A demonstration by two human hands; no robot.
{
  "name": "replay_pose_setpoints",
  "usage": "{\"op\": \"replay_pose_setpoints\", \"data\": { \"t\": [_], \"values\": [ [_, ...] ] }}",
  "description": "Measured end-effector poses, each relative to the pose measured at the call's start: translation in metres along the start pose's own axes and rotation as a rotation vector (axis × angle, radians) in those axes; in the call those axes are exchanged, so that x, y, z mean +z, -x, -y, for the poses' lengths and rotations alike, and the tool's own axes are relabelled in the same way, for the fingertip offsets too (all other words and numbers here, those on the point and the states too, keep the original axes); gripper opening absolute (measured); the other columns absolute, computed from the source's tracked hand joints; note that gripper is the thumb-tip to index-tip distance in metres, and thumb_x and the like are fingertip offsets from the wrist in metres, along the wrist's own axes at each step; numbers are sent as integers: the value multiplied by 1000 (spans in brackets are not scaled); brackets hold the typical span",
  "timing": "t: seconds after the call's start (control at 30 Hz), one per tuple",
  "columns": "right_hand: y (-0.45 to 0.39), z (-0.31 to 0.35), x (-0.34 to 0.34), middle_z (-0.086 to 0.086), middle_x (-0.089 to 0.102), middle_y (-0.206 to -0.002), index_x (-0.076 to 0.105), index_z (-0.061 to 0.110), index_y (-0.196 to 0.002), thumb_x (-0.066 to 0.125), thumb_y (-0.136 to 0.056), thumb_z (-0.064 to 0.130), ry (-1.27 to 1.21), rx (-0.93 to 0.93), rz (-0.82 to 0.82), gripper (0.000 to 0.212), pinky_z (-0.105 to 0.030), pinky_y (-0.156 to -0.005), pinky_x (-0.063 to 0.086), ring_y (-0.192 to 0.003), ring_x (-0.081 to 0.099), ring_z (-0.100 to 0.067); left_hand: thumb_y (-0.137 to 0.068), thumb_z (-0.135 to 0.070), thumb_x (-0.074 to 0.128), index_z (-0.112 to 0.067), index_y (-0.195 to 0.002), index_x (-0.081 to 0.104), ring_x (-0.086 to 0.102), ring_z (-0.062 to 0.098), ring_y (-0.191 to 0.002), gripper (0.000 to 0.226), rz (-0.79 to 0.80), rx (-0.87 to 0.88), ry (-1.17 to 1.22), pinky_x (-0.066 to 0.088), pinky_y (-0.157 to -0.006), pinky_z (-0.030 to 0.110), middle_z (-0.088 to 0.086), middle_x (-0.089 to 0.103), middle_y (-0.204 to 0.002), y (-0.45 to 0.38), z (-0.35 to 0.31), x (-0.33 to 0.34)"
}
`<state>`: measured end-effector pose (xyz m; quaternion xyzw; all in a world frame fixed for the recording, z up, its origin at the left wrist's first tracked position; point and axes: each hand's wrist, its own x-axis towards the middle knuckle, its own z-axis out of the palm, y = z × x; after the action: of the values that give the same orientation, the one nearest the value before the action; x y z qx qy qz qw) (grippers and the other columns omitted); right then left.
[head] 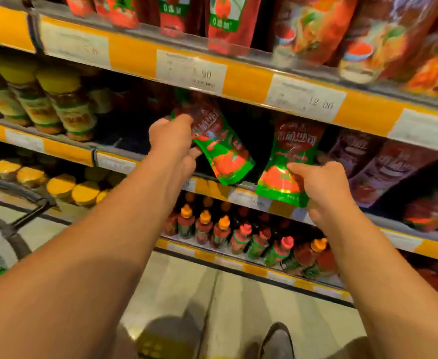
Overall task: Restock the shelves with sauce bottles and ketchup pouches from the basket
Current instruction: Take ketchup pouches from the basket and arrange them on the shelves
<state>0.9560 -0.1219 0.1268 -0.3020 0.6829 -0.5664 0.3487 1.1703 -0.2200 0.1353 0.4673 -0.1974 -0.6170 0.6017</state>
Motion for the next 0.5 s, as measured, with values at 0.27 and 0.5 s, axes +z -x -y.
{"op": "replay_pose_setpoints", "data": {
  "t": [0.27,0.5],
  "values": [
    [-36,-8,9,-2,63,-101,64,-4,-108,71,-81,-1,-105,102,-134,28,-32,-78,38,-87,45,-17,-87,7,71,-12,-103,72,71,20,-85,26,63,188,0,58,-69,30,8,76,-104,-15,10,32],
    [-49,-22,27,18,63,-102,62,21,-125,62,-93,-10,-68,-88,-151,44,-19,-81,43,-87,56,1,-90,2,75,-5,-118,68,70,2,-75,30,256,223,-157,61,-72,20,4,74,-105,-6,15,28]
  ]
}}
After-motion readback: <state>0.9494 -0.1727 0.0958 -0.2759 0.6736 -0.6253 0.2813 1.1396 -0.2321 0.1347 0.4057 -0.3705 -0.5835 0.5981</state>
